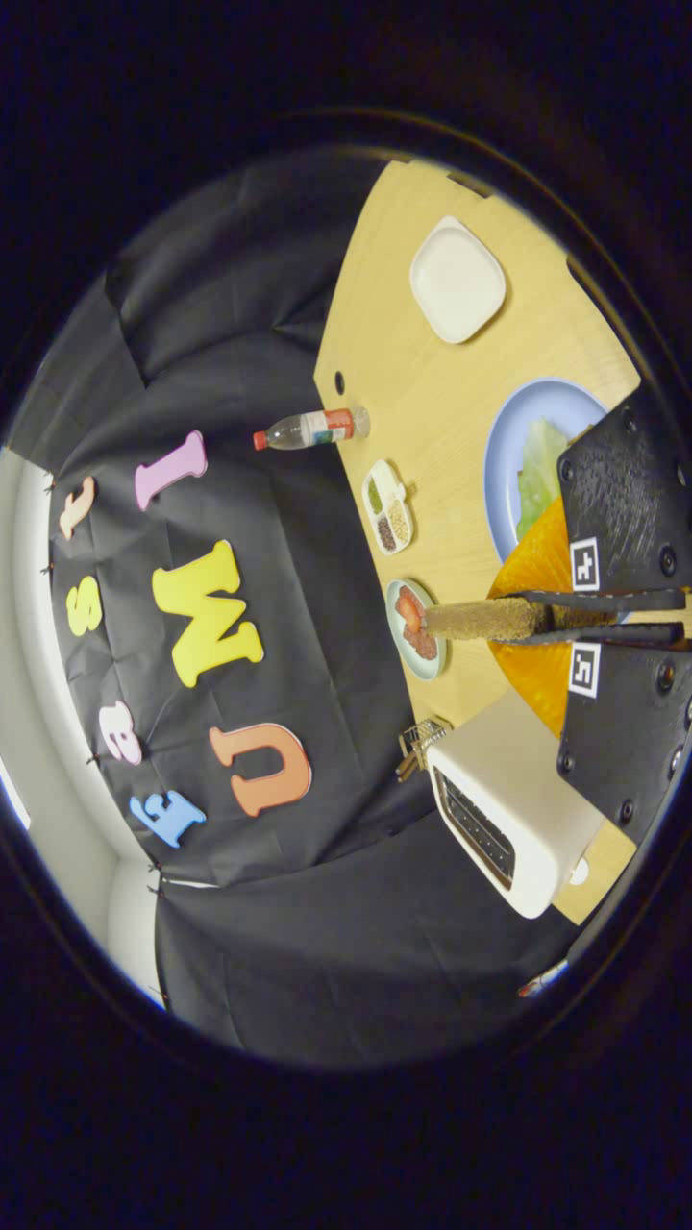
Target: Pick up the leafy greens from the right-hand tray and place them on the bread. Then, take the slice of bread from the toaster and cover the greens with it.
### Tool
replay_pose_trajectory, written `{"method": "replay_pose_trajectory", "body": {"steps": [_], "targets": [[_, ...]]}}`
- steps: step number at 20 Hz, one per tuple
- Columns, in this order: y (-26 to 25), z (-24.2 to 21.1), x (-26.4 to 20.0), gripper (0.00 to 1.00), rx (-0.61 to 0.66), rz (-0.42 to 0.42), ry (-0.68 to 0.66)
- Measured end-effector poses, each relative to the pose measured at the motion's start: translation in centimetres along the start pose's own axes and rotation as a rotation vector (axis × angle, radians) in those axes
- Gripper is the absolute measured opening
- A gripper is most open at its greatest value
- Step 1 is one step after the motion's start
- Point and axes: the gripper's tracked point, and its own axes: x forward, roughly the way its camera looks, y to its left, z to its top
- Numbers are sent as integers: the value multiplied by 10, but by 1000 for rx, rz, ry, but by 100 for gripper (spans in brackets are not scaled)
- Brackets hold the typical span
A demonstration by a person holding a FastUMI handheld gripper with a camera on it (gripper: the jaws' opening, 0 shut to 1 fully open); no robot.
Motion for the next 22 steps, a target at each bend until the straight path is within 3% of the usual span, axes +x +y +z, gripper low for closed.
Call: {"method": "replay_pose_trajectory", "body": {"steps": [7, 13, 17, 20, 22], "targets": [[-36, -19, 4, 5, 56, -34, 55], [-60, -25, -1, 17, 13, -58, 65], [-74, -28, -3, 42, -18, -76, 85], [-88, -21, -7, 72, -43, -97, 75], [-93, -12, -17, 83, -53, -89, 48]]}}
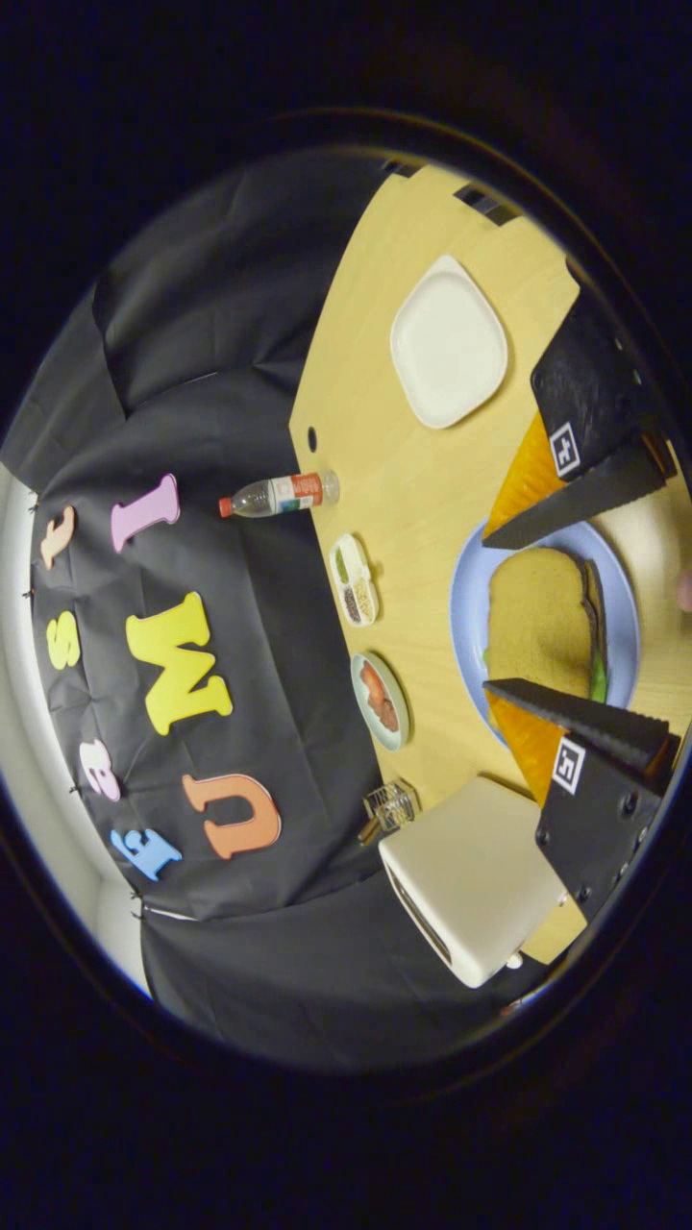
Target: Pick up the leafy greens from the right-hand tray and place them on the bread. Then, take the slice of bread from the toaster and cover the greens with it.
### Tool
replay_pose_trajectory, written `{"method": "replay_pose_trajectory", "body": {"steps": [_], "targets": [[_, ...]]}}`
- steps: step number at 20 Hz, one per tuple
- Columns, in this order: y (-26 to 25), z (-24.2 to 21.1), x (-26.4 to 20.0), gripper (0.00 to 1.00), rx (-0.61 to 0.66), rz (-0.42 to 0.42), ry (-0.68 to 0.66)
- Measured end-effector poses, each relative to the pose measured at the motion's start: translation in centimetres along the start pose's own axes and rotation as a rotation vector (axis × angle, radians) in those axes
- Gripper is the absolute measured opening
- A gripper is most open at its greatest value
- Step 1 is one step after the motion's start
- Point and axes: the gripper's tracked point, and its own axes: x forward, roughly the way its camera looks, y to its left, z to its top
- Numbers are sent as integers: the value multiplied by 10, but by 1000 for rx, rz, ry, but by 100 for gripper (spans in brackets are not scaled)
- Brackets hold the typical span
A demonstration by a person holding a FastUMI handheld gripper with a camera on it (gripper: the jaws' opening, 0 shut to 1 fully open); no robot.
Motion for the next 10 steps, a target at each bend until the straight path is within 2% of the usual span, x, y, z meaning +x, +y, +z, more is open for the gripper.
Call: {"method": "replay_pose_trajectory", "body": {"steps": [2, 6, 10], "targets": [[-9, 23, -14, 93, -36, 7, -76], [-25, 84, -45, 96, -163, 50, -256], [-56, 149, -65, 96, -221, 56, -408]]}}
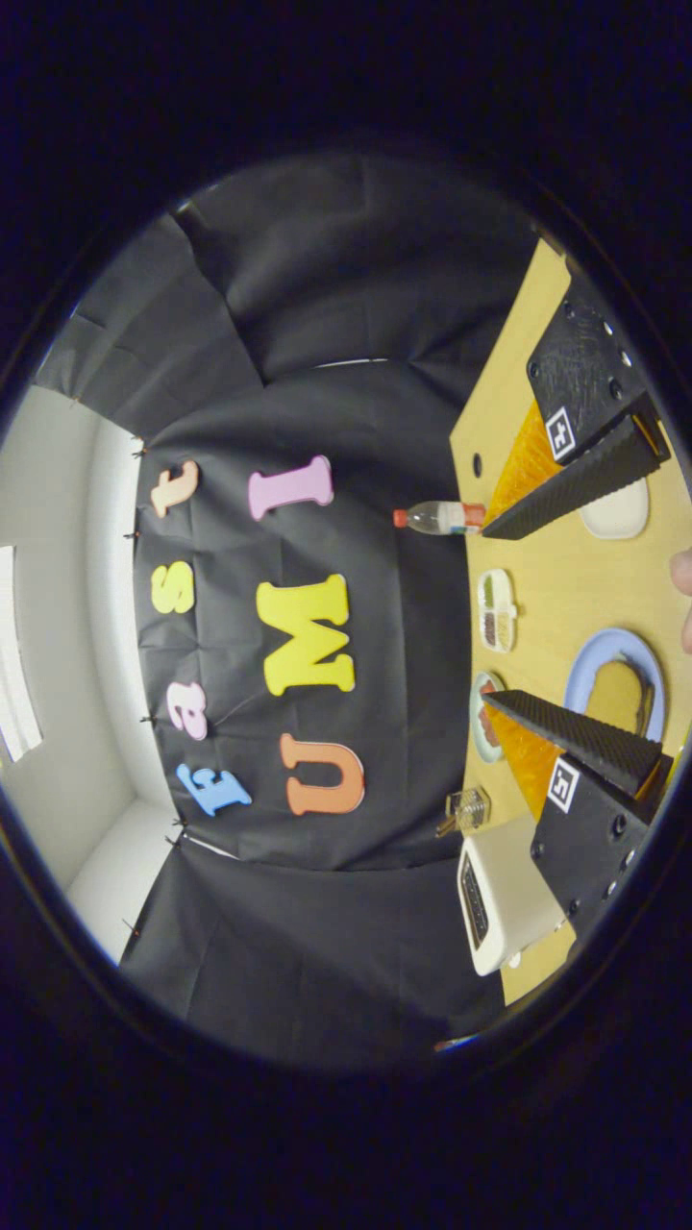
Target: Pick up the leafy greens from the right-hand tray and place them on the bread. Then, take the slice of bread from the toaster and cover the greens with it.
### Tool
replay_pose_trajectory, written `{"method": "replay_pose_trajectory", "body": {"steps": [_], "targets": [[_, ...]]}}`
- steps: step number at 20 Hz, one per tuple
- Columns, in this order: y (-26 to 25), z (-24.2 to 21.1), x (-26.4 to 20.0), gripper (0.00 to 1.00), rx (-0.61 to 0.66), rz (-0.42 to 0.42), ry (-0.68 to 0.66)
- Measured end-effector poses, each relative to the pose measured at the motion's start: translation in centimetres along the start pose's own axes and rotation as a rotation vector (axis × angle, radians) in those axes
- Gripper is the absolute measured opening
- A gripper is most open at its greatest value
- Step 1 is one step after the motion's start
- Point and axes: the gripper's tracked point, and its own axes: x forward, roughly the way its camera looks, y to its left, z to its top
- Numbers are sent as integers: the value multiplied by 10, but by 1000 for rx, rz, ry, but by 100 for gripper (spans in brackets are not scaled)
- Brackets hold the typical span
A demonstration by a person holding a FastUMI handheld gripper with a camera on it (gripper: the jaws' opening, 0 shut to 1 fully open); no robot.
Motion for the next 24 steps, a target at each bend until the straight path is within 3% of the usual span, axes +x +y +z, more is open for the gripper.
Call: {"method": "replay_pose_trajectory", "body": {"steps": [5, 8, 15, 24], "targets": [[-8, 43, -4, 96, -88, 20, -65], [0, 61, -17, 95, -80, 53, -48], [3, 101, -53, 95, -37, 7, -88], [29, 103, -79, 95, -56, 12, -81]]}}
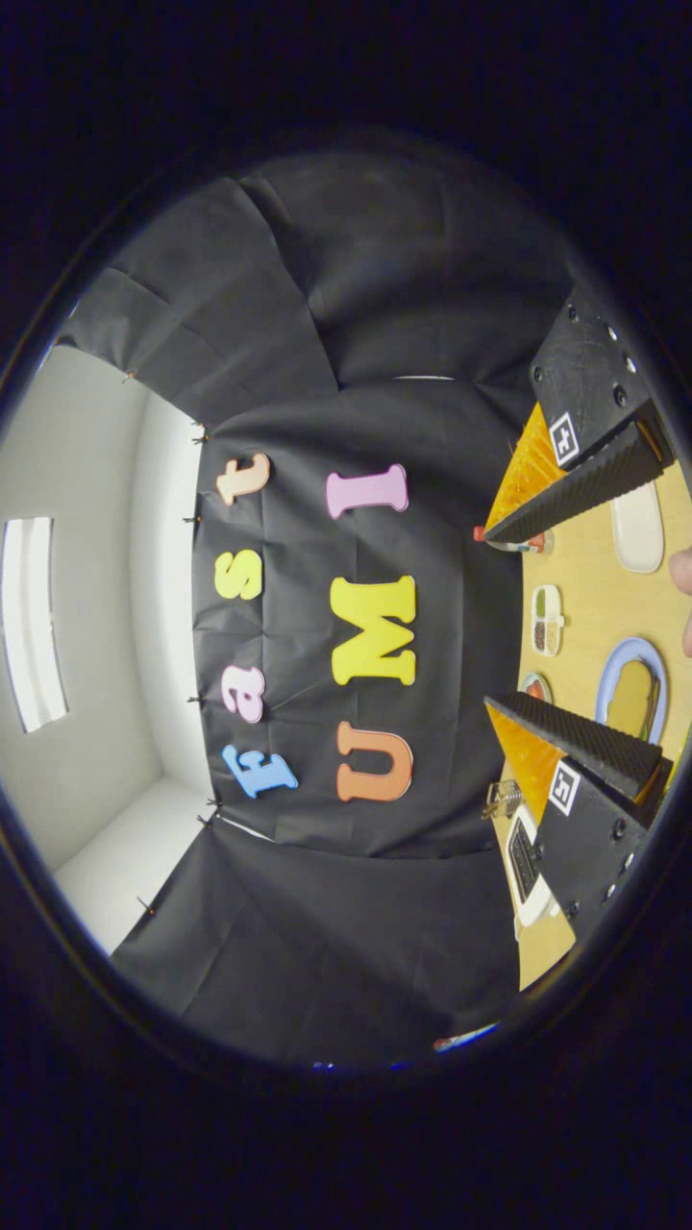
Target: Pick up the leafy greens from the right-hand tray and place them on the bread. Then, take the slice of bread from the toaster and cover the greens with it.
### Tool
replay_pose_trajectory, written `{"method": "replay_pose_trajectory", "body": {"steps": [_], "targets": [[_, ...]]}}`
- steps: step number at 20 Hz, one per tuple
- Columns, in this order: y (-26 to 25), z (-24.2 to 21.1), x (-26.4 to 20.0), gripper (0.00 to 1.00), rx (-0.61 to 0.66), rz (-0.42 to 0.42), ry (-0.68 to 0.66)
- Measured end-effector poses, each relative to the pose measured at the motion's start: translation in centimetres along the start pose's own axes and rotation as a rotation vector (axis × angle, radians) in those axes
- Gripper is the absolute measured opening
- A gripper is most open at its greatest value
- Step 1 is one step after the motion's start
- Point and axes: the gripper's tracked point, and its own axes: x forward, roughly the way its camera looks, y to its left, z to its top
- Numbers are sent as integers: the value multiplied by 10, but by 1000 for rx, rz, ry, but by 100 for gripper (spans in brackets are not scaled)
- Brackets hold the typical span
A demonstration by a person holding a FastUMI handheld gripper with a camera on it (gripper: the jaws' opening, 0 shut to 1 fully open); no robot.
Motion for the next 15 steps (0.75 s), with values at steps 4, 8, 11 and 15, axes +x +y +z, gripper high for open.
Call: {"method": "replay_pose_trajectory", "body": {"steps": [4, 8, 11, 15], "targets": [[14, 8, -9, 95, -72, -6, -48], [34, 11, -10, 95, -60, 16, -65], [42, 7, -8, 95, -34, 27, -44], [50, 0, -9, 95, 7, 43, -8]]}}
